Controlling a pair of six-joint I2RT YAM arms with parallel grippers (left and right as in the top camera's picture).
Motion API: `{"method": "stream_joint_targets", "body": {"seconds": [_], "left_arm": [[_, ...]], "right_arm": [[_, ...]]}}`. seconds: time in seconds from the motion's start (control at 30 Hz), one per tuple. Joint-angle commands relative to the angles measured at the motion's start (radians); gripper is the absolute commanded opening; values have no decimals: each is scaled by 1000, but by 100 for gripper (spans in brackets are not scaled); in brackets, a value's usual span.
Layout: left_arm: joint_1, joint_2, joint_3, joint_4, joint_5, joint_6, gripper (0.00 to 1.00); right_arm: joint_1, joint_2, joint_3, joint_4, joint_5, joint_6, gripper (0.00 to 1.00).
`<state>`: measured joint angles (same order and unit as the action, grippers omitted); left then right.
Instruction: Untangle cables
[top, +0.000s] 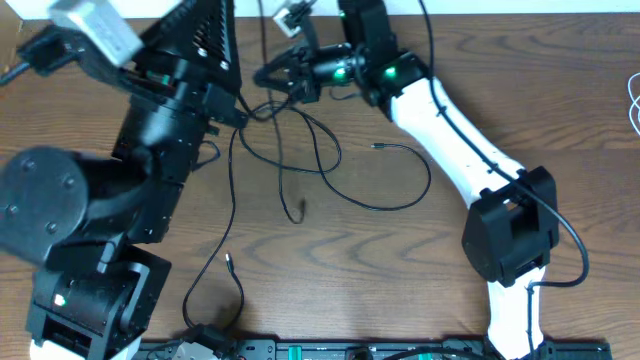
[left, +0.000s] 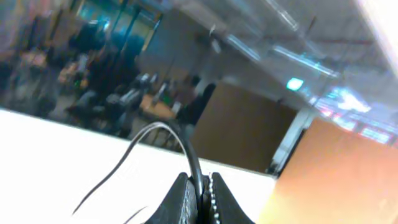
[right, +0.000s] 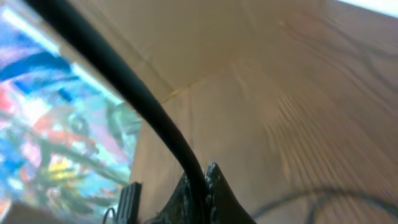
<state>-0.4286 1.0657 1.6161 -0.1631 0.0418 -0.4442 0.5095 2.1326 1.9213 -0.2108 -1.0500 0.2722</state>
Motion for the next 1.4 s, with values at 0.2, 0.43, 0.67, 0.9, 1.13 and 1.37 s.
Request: {"method": "stream_joint_targets", "body": {"seconds": [0.2,0.43,0.67,0.9,1.13,1.37], "left_arm": [[-4,-8,21,-335,-159,6,36],[-4,11,21,-496,-219,6,58],[-4,31,20,-502,-219,7,61],[-4,45,20,-506,-219,41,61],[-4,46,20,-510,-219,44,61],[-4,49,20,-510,-219,44,61]], "right_arm": [[-189,-42,-1,-299,237,-54,1],[-361,-212,3,-402,345,-70,1],[-616,-433,3,-433,333,28,1],[-903,-575,3,-495,334,31,1],[-1141,-566,3,-573,352,9,1],[-1264,-529,3,-637,587,-27,1]]}}
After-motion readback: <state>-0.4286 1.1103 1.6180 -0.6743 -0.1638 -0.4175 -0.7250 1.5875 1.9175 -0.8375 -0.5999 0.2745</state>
